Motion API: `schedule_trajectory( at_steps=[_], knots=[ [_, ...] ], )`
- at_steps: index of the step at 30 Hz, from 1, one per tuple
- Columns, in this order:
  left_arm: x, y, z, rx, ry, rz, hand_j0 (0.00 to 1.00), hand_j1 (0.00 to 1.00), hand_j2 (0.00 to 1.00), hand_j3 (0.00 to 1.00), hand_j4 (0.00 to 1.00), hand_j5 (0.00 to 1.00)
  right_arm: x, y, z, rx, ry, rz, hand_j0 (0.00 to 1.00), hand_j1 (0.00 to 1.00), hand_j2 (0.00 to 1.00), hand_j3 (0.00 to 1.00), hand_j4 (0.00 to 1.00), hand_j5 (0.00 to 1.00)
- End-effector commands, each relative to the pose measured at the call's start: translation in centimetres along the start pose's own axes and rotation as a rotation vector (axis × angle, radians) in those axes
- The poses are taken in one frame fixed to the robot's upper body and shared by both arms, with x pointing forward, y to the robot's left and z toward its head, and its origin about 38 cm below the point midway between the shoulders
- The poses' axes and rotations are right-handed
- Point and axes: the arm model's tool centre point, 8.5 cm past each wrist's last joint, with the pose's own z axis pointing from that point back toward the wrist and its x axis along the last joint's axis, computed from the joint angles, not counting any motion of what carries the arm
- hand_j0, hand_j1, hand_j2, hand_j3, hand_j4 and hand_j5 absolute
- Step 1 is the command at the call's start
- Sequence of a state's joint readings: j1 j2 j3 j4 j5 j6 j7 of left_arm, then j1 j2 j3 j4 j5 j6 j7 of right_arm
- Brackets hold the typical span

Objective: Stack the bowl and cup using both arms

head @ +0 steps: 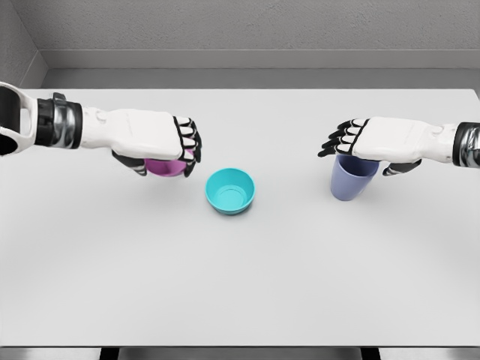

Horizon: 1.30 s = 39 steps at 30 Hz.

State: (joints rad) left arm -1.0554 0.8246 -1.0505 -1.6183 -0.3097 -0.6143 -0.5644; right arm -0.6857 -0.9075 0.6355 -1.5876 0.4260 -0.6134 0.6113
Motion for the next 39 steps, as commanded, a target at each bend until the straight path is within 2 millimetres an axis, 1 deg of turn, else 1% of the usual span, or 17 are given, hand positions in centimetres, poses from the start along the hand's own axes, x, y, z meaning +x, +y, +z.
schedule_trajectory(
  at_steps=[1,4,5,6,8,11,13,15,17,22,28,31,33,36,39],
  knots=[
    [0.9,1.3,-2.1,0.036,-0.051,-0.011,0.52,0.52,0.52,0.52,0.52,0.52,0.0,0.0,0.0,-0.003,0.001,-0.004,1.0,1.0,1.0,1.0,1.0,1.0],
    [1.9,2.5,-4.4,0.068,-0.104,-0.026,0.52,0.52,0.52,0.52,0.52,0.52,-0.1,-0.2,0.1,-0.006,0.003,-0.002,1.0,1.0,1.0,1.0,1.0,1.0],
    [1.9,2.7,-4.6,0.072,-0.107,-0.026,0.52,0.52,0.52,0.52,0.52,0.52,-0.1,-0.2,0.1,-0.004,0.007,0.001,1.0,1.0,1.0,1.0,1.0,1.0],
    [2.3,3.0,-5.2,0.079,-0.123,-0.03,0.52,0.52,0.52,0.52,0.52,0.52,-0.1,-0.2,0.1,-0.004,0.007,0.001,1.0,1.0,1.0,1.0,1.0,1.0],
    [2.4,2.9,-6.1,0.076,-0.135,-0.024,0.52,0.52,0.52,0.52,0.52,0.52,-0.1,-0.2,0.1,-0.004,0.007,0.001,1.0,1.0,1.0,1.0,1.0,1.0],
    [2.4,2.8,-6.3,0.071,-0.136,-0.023,0.52,0.52,0.52,0.52,0.52,0.52,-0.1,-0.2,0.1,-0.003,0.007,0.002,1.0,1.0,1.0,1.0,1.0,1.0],
    [2.9,2.6,-7.2,0.056,-0.156,-0.029,0.52,0.52,0.52,0.52,0.52,0.52,-0.2,-0.1,0.1,0.0,0.011,0.005,1.0,1.0,1.0,1.0,1.0,1.0],
    [2.9,1.9,-7.6,0.031,-0.149,-0.04,0.52,0.52,0.52,0.52,0.52,0.52,-0.2,-0.1,0.1,0.0,0.011,0.005,1.0,1.0,1.0,1.0,1.0,1.0],
    [3.3,1.9,-8.4,0.022,-0.162,-0.052,0.52,0.52,0.52,0.52,0.52,0.52,-0.2,-0.1,0.1,0.0,0.011,0.005,1.0,1.0,1.0,1.0,1.0,1.0],
    [3.3,1.6,-8.7,0.015,-0.165,-0.043,0.52,0.52,0.52,0.52,0.52,0.52,-0.1,-0.1,0.1,0.002,0.01,0.006,1.0,1.0,1.0,1.0,1.0,1.0],
    [2.4,0.9,-8.6,-0.003,-0.136,-0.033,0.52,0.52,0.52,0.52,0.52,0.52,0.0,-0.1,-0.1,-0.001,0.005,0.005,1.0,1.0,1.0,1.0,1.0,1.0],
    [3.1,0.6,-9.6,-0.015,-0.162,-0.035,0.52,0.52,0.52,0.52,0.52,0.52,0.0,0.0,-0.2,0.0,0.002,0.003,1.0,1.0,1.0,1.0,1.0,1.0],
    [3.2,0.5,-9.7,-0.02,-0.165,-0.034,0.53,0.53,0.53,0.53,0.53,0.53,0.0,0.0,-0.2,0.001,0.003,0.005,1.0,1.0,1.0,1.0,1.0,1.0],
    [2.7,-0.2,-9.8,-0.034,-0.153,-0.016,0.53,0.53,0.53,0.53,0.53,0.53,0.0,0.0,-0.2,0.002,0.005,0.006,1.0,1.0,1.0,1.0,1.0,1.0],
    [2.6,-0.2,-9.8,-0.035,-0.152,-0.015,0.53,0.53,0.53,0.53,0.53,0.53,0.0,0.0,-0.2,0.001,0.004,0.006,1.0,1.0,1.0,1.0,1.0,1.0]
  ],
)
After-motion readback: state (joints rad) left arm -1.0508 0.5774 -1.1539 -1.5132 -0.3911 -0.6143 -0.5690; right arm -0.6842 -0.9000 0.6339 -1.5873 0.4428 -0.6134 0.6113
